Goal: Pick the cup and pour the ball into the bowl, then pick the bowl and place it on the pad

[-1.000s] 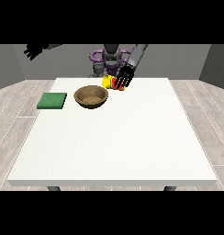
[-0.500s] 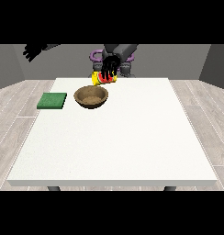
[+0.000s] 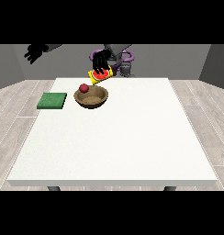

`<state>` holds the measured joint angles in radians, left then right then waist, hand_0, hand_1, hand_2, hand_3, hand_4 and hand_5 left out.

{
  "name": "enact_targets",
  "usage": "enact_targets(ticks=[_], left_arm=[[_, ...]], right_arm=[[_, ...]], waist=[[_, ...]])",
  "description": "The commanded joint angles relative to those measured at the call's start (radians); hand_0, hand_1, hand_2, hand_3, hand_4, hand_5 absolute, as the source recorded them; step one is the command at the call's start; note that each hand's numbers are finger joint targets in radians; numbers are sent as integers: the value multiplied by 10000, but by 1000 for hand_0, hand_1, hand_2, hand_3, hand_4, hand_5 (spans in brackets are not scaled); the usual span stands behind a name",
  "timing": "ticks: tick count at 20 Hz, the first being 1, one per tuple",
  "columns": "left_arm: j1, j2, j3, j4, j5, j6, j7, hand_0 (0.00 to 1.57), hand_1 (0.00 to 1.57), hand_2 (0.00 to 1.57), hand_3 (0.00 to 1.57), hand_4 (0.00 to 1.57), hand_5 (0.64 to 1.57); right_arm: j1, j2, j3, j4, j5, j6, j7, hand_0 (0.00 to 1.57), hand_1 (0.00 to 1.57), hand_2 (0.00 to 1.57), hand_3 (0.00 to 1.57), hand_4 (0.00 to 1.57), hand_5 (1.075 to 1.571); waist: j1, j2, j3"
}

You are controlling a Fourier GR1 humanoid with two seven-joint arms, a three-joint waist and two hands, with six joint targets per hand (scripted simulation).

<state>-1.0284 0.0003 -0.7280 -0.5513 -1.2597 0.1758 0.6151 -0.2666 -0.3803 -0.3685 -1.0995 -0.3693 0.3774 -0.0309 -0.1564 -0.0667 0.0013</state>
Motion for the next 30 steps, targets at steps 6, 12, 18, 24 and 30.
enact_targets(ticks=[6,12,18,24,30], left_arm=[[310,66,-315,-1320,-623,-1803,-457,0,0,1056,1547,1106,1570],[1475,1133,2216,-2844,2033,1129,-1163,1042,1042,1571,1438,1269,1567],[1448,1261,5789,-4736,6285,1347,-2656,0,0,0,0,1180,1551],[1705,1565,8525,-5897,10426,-435,-4101,0,0,0,0,1058,1570],[1885,2906,10015,-5979,13051,-3590,-4681,0,0,0,0,1058,1561]], right_arm=[[91,9,-20,13,54,-376,248,0,0,0,143,726,1546],[171,247,-26,-222,262,-1102,368,0,0,0,178,737,1553],[305,501,-107,-95,537,-1748,108,0,0,0,0,784,1557],[445,1089,-95,14,728,-2368,-338,0,0,0,0,778,1558],[396,1817,-161,372,890,-3121,-1152,0,0,0,0,730,1566]], waist=[[469,-408,-13],[1177,-466,-59],[2300,-475,-153],[3074,207,-101],[3972,1024,-25]])
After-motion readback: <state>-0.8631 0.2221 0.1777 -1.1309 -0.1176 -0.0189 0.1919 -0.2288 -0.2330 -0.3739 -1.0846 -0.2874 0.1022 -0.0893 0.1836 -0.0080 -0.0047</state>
